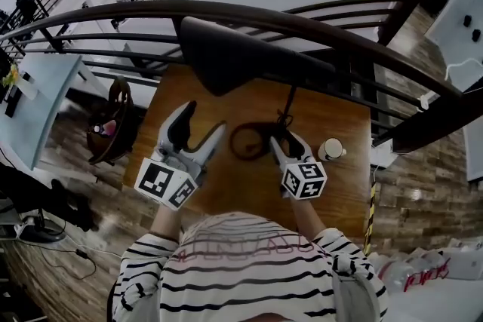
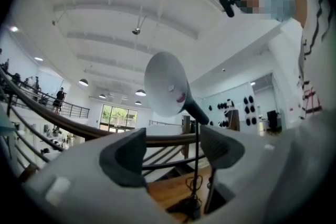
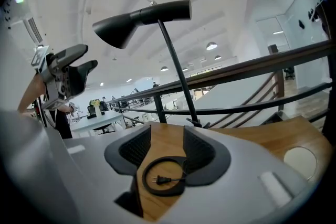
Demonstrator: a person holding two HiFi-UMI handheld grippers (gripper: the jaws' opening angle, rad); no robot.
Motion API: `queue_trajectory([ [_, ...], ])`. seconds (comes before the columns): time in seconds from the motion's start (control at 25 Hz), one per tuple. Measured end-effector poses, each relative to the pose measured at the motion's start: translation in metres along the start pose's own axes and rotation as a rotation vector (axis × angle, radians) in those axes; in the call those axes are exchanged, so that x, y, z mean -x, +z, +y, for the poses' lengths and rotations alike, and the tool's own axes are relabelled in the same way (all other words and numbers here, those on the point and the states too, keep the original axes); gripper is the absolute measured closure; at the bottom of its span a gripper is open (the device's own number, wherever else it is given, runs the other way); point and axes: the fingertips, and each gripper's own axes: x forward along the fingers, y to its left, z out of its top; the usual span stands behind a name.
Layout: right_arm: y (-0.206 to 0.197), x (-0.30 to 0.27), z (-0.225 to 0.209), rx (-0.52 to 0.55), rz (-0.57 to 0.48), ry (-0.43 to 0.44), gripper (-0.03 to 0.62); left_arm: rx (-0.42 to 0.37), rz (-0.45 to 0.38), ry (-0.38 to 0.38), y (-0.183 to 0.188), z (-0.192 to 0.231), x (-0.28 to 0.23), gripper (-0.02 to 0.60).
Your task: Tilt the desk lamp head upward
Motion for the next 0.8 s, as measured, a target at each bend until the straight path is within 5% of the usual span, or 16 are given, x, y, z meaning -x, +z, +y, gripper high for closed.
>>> queue_trajectory([
  [0.8, -0.028, 0.081, 0.031, 0.022, 0.037, 0.183, 0.544, 0.073, 0.17, 0.103, -0.115, -0.076, 0.046, 0.442],
])
